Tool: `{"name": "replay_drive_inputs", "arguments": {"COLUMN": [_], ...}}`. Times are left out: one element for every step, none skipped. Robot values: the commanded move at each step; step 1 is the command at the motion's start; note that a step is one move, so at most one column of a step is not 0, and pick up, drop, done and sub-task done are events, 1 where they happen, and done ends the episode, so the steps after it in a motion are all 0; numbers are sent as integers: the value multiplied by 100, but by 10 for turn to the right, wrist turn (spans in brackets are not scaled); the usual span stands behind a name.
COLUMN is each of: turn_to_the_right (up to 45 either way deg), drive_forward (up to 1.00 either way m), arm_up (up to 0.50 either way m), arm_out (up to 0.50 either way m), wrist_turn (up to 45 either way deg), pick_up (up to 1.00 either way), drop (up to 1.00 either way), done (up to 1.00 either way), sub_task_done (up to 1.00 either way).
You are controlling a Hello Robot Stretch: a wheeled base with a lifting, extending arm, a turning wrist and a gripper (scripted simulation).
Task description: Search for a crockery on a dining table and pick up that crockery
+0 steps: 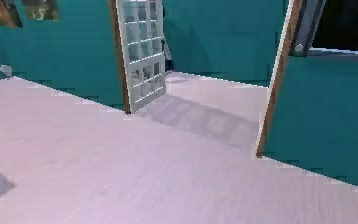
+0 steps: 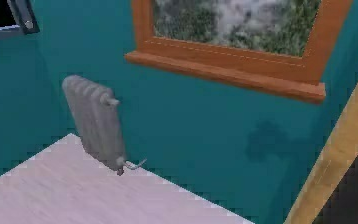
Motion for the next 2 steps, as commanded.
{"name": "replay_drive_inputs", "arguments": {"turn_to_the_right": [450, 270], "drive_forward": [0, 0], "arm_up": [0, 0], "arm_out": [0, 0], "wrist_turn": [0, 0], "pick_up": [0, 0], "drop": [0, 0], "done": [0, 0], "sub_task_done": [0, 0]}}
